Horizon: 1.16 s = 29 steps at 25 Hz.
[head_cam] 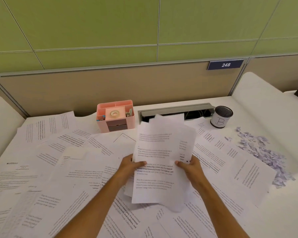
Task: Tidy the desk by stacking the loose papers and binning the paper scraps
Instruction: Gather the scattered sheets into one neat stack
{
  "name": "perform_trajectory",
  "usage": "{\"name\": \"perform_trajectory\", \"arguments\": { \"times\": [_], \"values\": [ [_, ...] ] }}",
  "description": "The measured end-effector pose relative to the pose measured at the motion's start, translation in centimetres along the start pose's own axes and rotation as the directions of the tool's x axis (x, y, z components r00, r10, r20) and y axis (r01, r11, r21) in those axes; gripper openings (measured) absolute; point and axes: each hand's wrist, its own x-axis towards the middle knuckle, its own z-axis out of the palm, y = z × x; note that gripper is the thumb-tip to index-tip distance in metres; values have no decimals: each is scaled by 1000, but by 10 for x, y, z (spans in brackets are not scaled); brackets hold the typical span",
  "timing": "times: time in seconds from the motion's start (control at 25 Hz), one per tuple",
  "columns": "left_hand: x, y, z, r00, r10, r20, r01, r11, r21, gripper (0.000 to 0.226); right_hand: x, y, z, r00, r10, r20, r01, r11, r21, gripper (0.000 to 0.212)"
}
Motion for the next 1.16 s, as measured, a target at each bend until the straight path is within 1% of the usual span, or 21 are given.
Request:
{"name": "perform_trajectory", "arguments": {
  "times": [0.04,0.12,0.16,0.2,0.28,0.32,0.36,0.44,0.48,0.52,0.64,0.76,0.84,0.96,1.04,1.16],
  "values": [
    [0,9,-7,1000,17,16,-16,1000,-27,51,-2,-11,1,999,-32,34,32,999,0,28],
    [1,24,-21,994,70,78,-63,994,-93,80,-6,-32,1,987,-106,122,108,994,-13,28],
    [2,32,-27,986,106,125,-93,990,-108,90,-7,-41,2,977,-137,166,143,989,-24,29],
    [2,38,-31,974,141,175,-121,985,-119,92,-7,-49,3,968,-160,195,170,985,-35,30],
    [1,50,-37,955,191,226,-155,973,-169,87,-5,-58,6,959,-193,208,204,978,-34,32],
    [-1,56,-37,954,213,213,-172,966,-192,83,-4,-60,8,961,-205,185,215,976,-32,31],
    [-4,62,-37,956,235,174,-199,959,-203,76,-4,-62,9,964,-220,151,227,973,-37,30],
    [-11,73,-32,959,277,63,-260,946,-194,48,-5,-60,12,964,-250,86,253,967,-27,27],
    [-15,78,-29,955,294,25,-285,941,-185,36,-6,-58,14,962,-265,61,266,964,-12,27],
    [-20,81,-26,947,321,12,-315,935,-166,30,-7,-55,16,960,-276,39,276,961,1,26],
    [-31,82,-20,928,370,48,-368,929,-48,26,-12,-44,21,959,-282,-25,282,959,6,25],
    [-34,69,-20,949,311,56,-314,947,70,28,-15,-29,23,968,-250,-31,250,968,-1,25],
    [-34,58,-21,962,271,43,-274,958,90,31,-17,-20,25,973,-227,-36,227,974,-4,27],
    [-31,41,-21,976,216,16,-217,974,67,36,-21,-6,30,979,-200,-45,201,980,9,30],
    [-30,30,-17,981,192,1,-191,979,76,35,-25,0,32,978,-205,-29,205,979,-3,34],
    [-27,23,-14,973,217,-71,-209,972,107,29,-26,2,26,982,-187,-15,186,982,-25,40]
  ]
}}
